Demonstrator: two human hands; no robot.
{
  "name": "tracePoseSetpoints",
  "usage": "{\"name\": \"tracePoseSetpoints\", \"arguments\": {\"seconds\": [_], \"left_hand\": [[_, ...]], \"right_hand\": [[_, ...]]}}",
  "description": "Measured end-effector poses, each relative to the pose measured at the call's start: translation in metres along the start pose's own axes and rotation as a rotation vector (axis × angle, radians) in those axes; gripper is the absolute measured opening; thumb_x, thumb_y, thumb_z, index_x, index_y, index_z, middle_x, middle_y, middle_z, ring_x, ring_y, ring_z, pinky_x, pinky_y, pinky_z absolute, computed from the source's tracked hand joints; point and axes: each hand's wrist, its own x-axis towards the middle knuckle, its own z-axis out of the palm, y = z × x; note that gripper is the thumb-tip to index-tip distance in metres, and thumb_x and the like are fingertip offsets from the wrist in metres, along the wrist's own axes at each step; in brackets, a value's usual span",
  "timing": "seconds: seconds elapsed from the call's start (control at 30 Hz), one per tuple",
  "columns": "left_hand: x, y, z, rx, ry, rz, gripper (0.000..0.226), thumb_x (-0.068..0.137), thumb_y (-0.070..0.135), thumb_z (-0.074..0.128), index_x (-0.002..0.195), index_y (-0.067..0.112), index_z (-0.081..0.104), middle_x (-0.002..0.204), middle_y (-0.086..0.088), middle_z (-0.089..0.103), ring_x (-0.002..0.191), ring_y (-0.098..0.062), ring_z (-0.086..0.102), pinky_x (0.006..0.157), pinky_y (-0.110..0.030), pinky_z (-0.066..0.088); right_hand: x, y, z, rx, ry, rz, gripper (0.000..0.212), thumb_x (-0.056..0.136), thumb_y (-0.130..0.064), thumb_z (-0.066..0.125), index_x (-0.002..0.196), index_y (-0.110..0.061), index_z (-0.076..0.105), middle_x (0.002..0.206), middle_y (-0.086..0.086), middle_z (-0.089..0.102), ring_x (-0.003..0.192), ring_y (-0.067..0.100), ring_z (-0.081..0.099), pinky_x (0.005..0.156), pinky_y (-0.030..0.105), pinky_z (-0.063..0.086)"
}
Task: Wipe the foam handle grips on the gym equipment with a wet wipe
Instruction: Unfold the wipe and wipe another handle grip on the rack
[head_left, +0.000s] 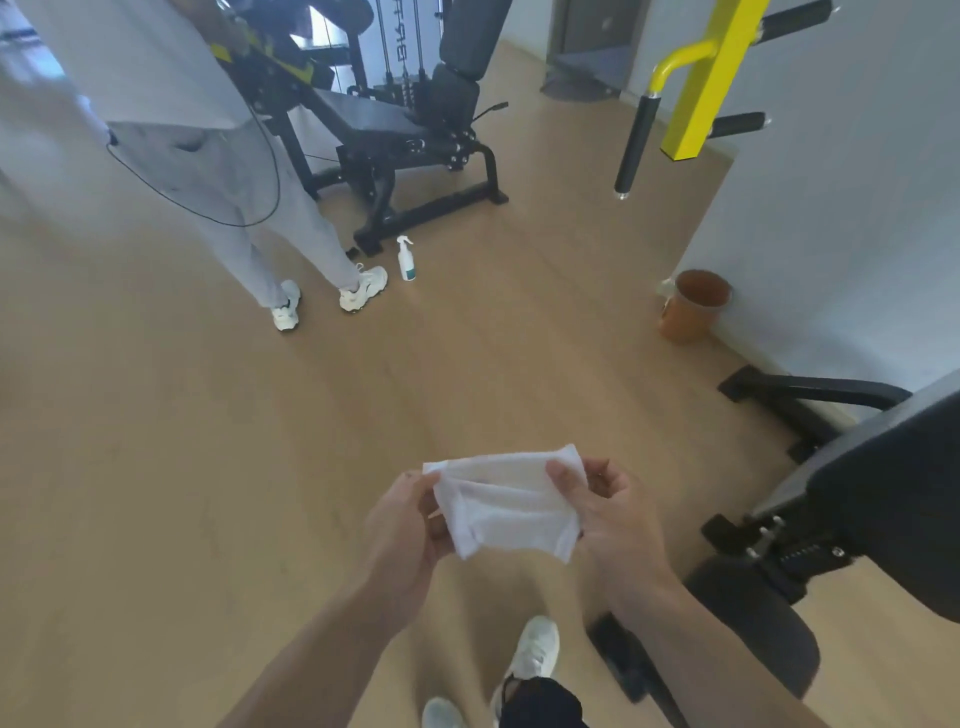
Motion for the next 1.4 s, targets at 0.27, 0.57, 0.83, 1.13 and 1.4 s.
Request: {"name": "tracePoseSetpoints", "arguments": {"seconds": [0.27,0.57,0.83,1.13,1.4], "left_hand": [[0.087,0.062,0.054,0.368,-0.039,0.242,0.026,0.084,0.036,0.062,0.074,0.015,0.052,0.078,-0.021,0.064,0.076,-0.029,0.064,0.076,-0.065,0.052],[0.177,0.146,0.152,0.182,-0.231,0.265,0.031,0.09,0.024,0.07,0.115,0.012,0.056,0.098,-0.014,0.077,0.086,-0.032,0.073,0.083,-0.048,0.06],[0.271,0.181,0.209,0.201,-0.362,0.234,0.02,0.091,0.005,0.069,0.111,0.008,0.065,0.097,-0.015,0.075,0.086,-0.024,0.073,0.074,-0.034,0.061],[0.415,0.268,0.247,0.413,-0.458,0.239,0.019,0.087,0.01,0.075,0.105,0.015,0.071,0.096,-0.007,0.078,0.09,-0.021,0.072,0.088,-0.035,0.054],[0.466,0.338,0.308,0.681,-0.817,0.491,0.027,0.09,0.015,0.071,0.114,0.028,0.071,0.11,0.017,0.076,0.102,0.001,0.07,0.092,-0.024,0.052]], "right_hand": [[0.109,-0.034,0.03,-0.037,0.189,-0.089,0.02,0.08,-0.034,0.081,0.082,-0.02,0.068,0.073,0.006,0.064,0.059,0.015,0.059,0.06,0.042,0.055],[0.208,-0.114,0.044,-0.054,-0.057,-0.284,0.014,0.096,-0.027,0.064,0.093,-0.029,0.077,0.079,-0.003,0.073,0.075,0.022,0.069,0.056,0.035,0.059],[0.292,-0.139,0.023,0.073,0.022,0.105,0.057,0.069,-0.05,0.084,0.097,-0.004,0.066,0.092,0.004,0.076,0.08,0.018,0.068,0.076,0.038,0.051],[0.405,-0.217,0.032,0.459,0.678,-0.035,0.031,0.079,-0.017,0.079,0.106,-0.004,0.068,0.094,0.01,0.075,0.088,0.027,0.072,0.07,0.034,0.057],[0.48,-0.27,0.069,0.096,0.878,-0.278,0.026,0.096,-0.042,0.056,0.096,-0.021,0.072,0.073,-0.012,0.063,0.07,0.005,0.056,0.06,0.013,0.044]]}}
